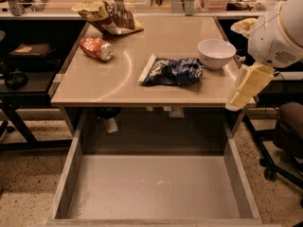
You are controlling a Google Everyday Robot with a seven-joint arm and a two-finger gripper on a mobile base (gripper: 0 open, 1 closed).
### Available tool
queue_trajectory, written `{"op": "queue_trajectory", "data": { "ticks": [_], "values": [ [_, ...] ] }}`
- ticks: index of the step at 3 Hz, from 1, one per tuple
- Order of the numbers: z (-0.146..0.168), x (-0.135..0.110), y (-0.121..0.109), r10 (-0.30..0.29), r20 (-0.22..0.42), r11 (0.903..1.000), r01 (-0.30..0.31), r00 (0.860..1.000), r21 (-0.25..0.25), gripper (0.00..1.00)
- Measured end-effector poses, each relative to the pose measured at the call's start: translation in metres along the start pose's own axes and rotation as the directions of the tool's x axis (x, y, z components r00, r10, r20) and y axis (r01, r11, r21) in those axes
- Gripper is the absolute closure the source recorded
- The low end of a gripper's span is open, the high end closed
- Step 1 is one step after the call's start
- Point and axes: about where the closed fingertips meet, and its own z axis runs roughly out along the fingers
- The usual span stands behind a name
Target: Place blue chip bag into top drawer
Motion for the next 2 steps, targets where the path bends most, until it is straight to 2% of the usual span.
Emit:
{"op": "queue_trajectory", "data": {
  "ticks": [1, 2],
  "values": [
    [0.0366, -0.0047, -0.0184, -0.023, 0.042, 0.9997, 0.023, 0.999, 0.013, 0.0],
    [0.0366, -0.0047, -0.0184, -0.023, 0.042, 0.9997, 0.023, 0.999, 0.013, 0.0]
  ]
}}
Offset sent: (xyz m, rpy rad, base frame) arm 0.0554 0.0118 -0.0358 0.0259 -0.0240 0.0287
